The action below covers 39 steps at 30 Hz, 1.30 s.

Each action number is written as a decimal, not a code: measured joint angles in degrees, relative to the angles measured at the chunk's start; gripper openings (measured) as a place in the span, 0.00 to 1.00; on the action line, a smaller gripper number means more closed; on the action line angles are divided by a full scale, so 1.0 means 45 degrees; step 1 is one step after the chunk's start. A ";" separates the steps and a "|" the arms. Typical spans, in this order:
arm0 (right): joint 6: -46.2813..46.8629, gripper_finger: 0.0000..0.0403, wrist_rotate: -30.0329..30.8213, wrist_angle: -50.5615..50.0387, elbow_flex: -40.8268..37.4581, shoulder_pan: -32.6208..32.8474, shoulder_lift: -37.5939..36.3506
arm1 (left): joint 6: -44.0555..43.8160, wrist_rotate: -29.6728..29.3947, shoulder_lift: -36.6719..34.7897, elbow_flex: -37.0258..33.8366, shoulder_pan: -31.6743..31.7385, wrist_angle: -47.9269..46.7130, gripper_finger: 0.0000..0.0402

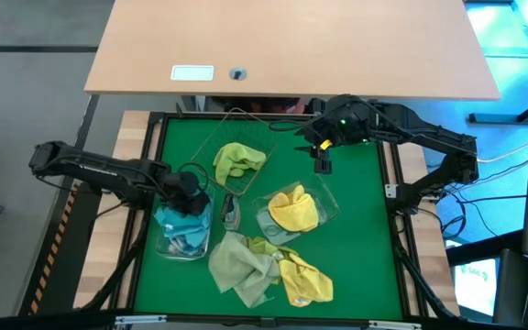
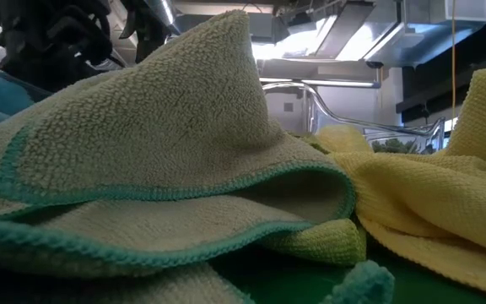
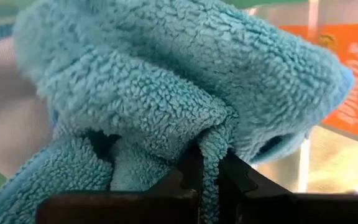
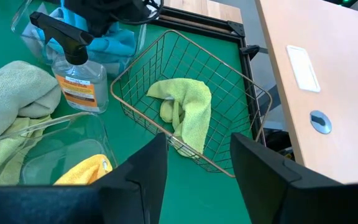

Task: Sort microfiber towel by color & place in baskets
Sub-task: Put the blue microfiber towel into the left transparent bin

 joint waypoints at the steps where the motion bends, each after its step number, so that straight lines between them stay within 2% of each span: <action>1: 0.0000 0.43 0.0000 0.0000 0.0000 0.0000 0.0000 | 0.0207 -0.0122 0.0105 -0.0004 0.0001 -0.0022 0.04; 9: 0.0000 0.43 0.0000 0.0000 -0.0003 0.0003 0.0000 | 0.0832 -0.1430 0.0894 -0.0084 0.0005 0.0023 0.04; 18: 0.0000 0.43 0.0000 -0.0010 -0.0005 0.0002 0.0000 | 0.0832 -0.2016 0.1981 -0.0058 0.0000 0.1015 0.04; 25: 0.0000 0.43 0.0000 -0.0015 -0.0005 0.0005 0.0000 | 0.1529 -0.2036 0.3093 -0.0019 0.0000 0.1678 0.04; 31: -0.0005 0.43 0.0000 -0.0015 -0.0005 0.0003 0.0000 | 0.1565 -0.1947 0.3068 -0.0029 0.0005 0.1835 0.05; 39: -0.0005 0.43 0.0000 -0.0015 -0.0005 0.0003 0.0000 | 0.1580 -0.1120 0.2676 -0.0058 0.0005 0.1782 0.17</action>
